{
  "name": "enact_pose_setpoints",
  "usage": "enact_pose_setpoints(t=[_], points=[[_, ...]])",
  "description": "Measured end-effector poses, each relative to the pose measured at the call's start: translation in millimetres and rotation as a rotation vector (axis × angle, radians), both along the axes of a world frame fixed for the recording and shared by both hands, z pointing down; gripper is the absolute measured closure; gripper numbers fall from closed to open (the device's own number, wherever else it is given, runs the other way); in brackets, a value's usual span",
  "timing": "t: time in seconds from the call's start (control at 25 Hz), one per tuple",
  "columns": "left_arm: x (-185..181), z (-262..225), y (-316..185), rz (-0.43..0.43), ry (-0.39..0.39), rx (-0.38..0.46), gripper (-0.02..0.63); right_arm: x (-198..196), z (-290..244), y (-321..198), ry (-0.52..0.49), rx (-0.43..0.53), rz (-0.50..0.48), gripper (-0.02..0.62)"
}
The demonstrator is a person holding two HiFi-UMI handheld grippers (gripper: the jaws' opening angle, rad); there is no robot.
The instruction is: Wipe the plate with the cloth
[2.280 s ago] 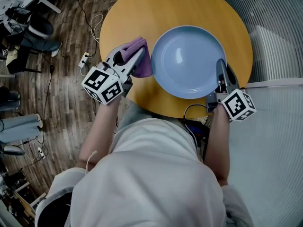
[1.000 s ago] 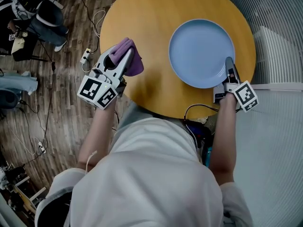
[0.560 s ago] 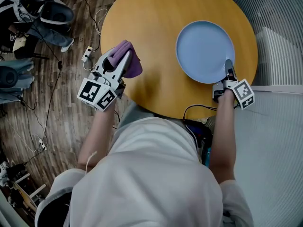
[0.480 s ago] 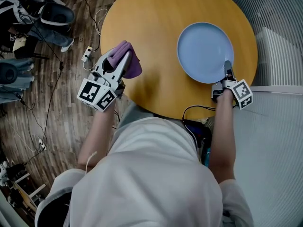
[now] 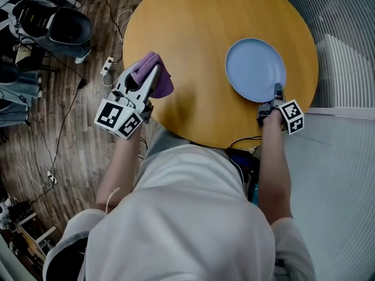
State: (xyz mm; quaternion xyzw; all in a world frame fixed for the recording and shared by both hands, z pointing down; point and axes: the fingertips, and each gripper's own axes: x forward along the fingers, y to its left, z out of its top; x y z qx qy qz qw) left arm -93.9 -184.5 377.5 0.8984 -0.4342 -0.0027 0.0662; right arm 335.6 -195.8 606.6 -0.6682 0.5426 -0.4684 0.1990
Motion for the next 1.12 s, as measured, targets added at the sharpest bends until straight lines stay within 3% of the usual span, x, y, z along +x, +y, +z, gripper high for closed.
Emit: enact_pose_setpoints(t=[0.28, 1.12], points=[[-3.1, 8.8, 1.3, -0.006, -0.009, -0.016, 0.523, 1.7, 31.8, 13.3, -0.003, -0.076, 0.053, 0.558], [-5.4, 3.3, -1.5, -0.028, -0.029, -0.038, 0.523, 13.9, 45.7, 27.5, 0.024, -0.162, 0.101, 0.557]])
